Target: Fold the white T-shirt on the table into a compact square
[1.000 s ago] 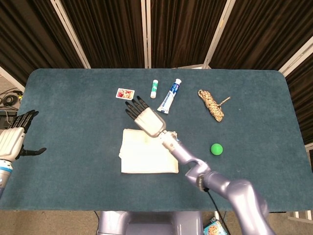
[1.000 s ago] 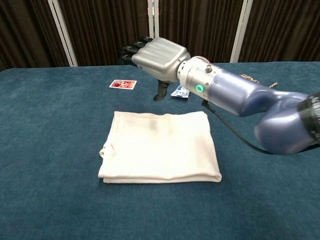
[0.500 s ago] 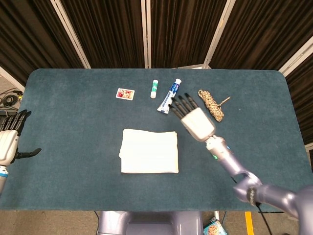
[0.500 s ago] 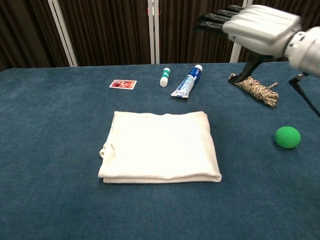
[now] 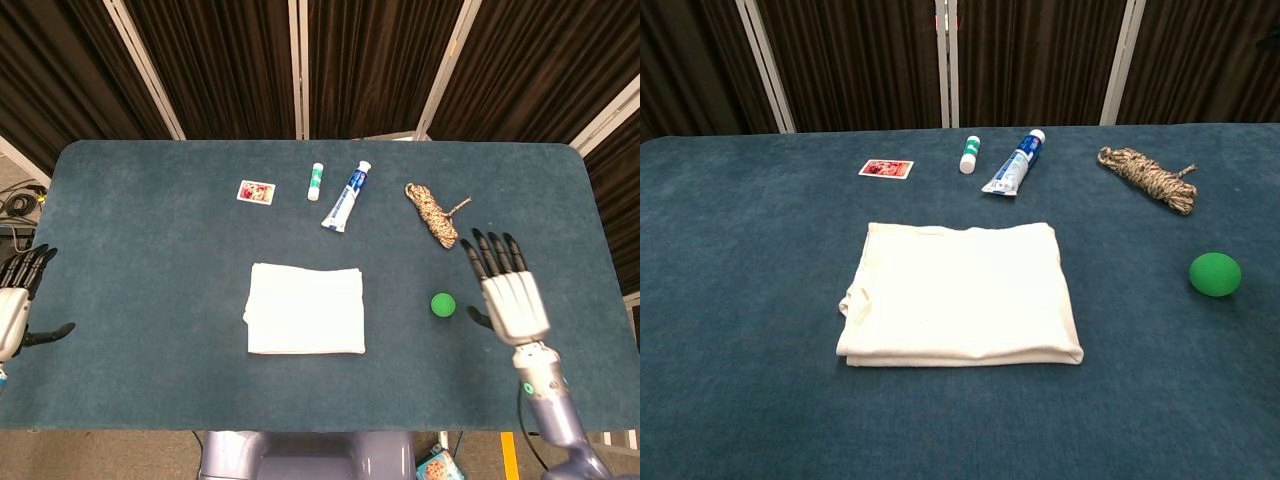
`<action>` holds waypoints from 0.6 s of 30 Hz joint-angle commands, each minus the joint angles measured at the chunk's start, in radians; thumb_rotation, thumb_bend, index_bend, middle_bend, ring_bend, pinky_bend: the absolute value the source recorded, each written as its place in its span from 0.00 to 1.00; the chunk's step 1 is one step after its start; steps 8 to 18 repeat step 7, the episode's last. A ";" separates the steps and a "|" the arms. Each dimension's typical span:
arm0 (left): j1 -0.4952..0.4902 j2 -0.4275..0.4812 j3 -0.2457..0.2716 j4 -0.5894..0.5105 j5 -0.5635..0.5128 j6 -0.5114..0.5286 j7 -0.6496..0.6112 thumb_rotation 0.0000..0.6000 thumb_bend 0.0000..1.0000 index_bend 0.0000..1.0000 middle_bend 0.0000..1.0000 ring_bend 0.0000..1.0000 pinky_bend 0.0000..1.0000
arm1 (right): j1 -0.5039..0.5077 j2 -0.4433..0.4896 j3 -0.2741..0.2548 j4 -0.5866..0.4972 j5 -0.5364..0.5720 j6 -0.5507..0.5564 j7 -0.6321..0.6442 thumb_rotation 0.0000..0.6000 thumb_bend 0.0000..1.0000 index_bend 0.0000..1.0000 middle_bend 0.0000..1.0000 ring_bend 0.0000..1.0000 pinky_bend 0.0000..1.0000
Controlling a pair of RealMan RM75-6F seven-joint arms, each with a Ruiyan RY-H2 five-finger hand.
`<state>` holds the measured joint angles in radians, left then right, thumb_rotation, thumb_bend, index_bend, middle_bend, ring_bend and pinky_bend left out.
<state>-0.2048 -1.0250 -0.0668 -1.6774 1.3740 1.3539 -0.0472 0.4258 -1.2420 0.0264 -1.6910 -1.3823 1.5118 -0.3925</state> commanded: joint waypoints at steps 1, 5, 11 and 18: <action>0.009 -0.007 0.003 0.007 0.015 0.021 0.012 1.00 0.00 0.00 0.00 0.00 0.00 | -0.079 0.030 -0.024 -0.055 -0.027 0.080 0.023 1.00 0.00 0.00 0.00 0.00 0.00; 0.024 -0.006 0.003 0.005 0.038 0.055 0.006 1.00 0.00 0.00 0.00 0.00 0.00 | -0.127 0.043 -0.039 -0.056 -0.070 0.124 0.038 1.00 0.00 0.00 0.00 0.00 0.00; 0.029 -0.004 0.004 0.002 0.047 0.064 0.000 1.00 0.00 0.00 0.00 0.00 0.00 | -0.141 0.047 -0.039 -0.057 -0.079 0.128 0.053 1.00 0.00 0.00 0.00 0.00 0.00; 0.029 -0.004 0.004 0.002 0.047 0.064 0.000 1.00 0.00 0.00 0.00 0.00 0.00 | -0.141 0.047 -0.039 -0.057 -0.079 0.128 0.053 1.00 0.00 0.00 0.00 0.00 0.00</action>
